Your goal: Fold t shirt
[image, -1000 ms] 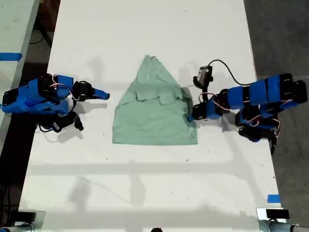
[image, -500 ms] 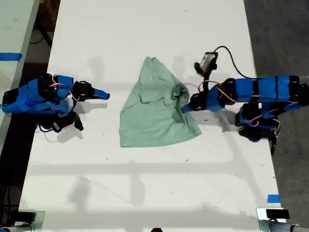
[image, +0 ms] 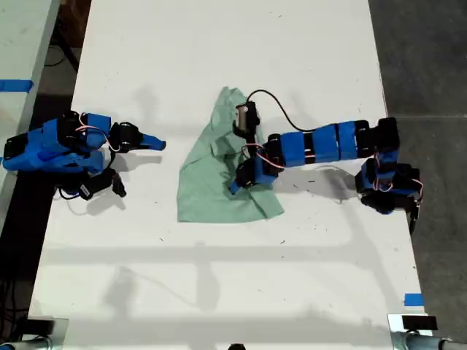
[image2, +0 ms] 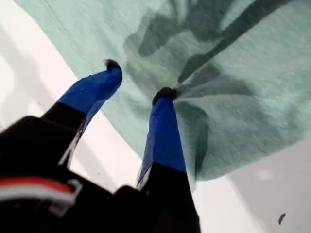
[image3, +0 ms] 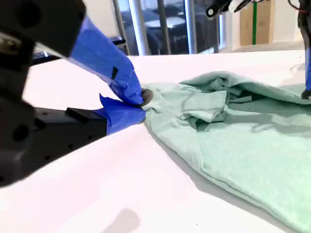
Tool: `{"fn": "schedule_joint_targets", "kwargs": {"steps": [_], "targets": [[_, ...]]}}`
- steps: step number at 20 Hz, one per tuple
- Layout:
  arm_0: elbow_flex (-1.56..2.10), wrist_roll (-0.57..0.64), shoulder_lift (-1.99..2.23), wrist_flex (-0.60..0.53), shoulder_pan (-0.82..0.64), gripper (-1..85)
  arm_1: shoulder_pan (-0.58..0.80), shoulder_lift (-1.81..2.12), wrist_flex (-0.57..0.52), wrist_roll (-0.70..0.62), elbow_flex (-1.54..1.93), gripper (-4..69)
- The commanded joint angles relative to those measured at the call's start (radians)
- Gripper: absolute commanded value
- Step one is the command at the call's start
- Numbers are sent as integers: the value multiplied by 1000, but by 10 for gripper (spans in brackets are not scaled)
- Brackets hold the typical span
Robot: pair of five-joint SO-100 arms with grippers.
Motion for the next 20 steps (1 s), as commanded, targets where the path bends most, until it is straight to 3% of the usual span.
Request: {"fn": "schedule_joint_targets", "kwargs": {"steps": [1,5,8,9,12,14,17,20], "targets": [[5,-9,8,2,8,-1,11,138,166,37,-21,184],[5,-9,8,2,6,-1,80,578,141,74,393,175],[5,-9,8,2,6,-1,138,1042,-35,63,851,137],[5,-9,8,2,5,-1,158,1195,-94,54,1011,35],[5,-9,8,0,5,-1,218,1614,-198,28,1437,17],[5,-9,8,0,5,-1,239,1829,-183,25,1626,17],[6,-12,8,2,8,-1,253,2201,-57,11,1810,19],[6,-15,8,2,12,-1,232,2192,-110,31,1868,19]]}}
